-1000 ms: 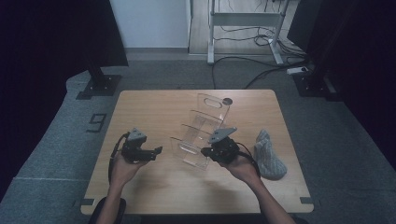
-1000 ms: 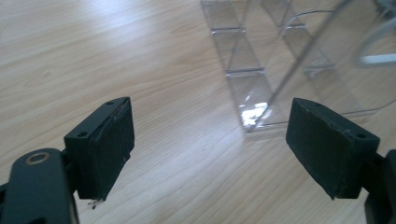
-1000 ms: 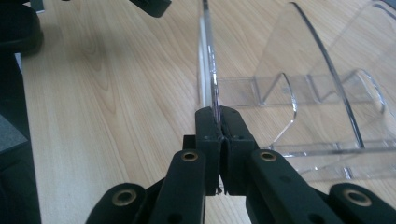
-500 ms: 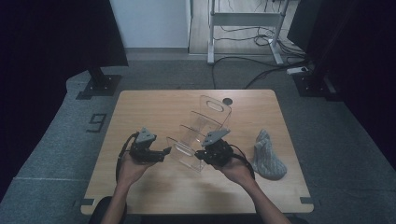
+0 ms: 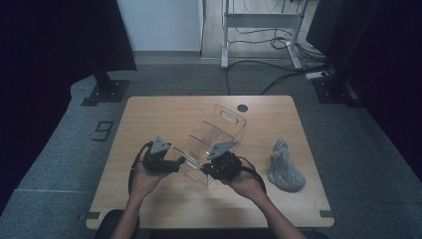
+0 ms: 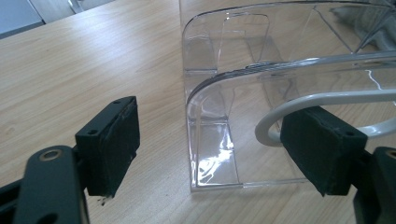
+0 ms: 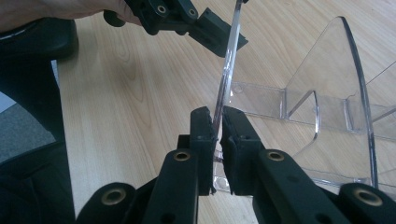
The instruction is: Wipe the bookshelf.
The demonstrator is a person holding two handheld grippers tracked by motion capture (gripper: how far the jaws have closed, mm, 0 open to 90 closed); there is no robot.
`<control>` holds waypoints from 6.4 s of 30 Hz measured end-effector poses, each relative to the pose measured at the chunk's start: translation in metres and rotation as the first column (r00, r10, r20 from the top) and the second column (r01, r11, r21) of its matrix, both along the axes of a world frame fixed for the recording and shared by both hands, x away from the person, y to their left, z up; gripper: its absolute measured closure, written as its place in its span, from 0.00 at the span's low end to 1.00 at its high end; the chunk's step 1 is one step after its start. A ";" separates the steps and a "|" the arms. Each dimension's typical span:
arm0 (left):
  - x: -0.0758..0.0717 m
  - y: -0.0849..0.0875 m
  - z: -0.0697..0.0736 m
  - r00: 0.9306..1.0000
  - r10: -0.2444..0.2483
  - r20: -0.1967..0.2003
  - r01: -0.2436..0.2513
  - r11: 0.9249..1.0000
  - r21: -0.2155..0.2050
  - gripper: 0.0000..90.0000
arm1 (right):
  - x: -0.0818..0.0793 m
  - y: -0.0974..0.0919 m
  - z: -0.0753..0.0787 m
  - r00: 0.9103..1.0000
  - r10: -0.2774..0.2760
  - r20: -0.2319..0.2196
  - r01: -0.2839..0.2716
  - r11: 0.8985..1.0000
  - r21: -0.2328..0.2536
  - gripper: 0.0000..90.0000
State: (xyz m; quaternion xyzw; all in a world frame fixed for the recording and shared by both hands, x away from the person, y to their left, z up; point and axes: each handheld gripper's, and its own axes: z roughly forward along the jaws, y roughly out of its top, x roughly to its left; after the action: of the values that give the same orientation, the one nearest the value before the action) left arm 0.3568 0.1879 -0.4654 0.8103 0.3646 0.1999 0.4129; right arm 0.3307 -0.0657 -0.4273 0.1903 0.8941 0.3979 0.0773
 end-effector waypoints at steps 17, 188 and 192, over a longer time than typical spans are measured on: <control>-0.002 -0.008 -0.001 1.000 0.002 0.002 -0.002 1.000 0.004 0.34 | 0.006 -0.041 0.012 0.996 -0.083 -0.015 0.083 0.996 0.009 0.58; -0.023 0.014 0.001 0.999 -0.019 -0.035 0.019 1.000 -0.017 0.49 | 0.025 -0.069 -0.035 0.970 -0.242 0.010 0.242 0.970 -0.033 0.72; -0.022 0.014 0.001 0.999 -0.011 -0.035 0.010 1.000 -0.018 0.50 | 0.020 -0.063 -0.035 0.975 -0.221 0.007 0.221 0.975 -0.035 0.72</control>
State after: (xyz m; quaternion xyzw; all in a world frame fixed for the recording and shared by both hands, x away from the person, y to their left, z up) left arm 0.3345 0.2016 -0.4643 0.8117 0.3694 0.1802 0.4149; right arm 0.3508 -0.1283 -0.4619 0.2864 0.8743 0.3712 0.1257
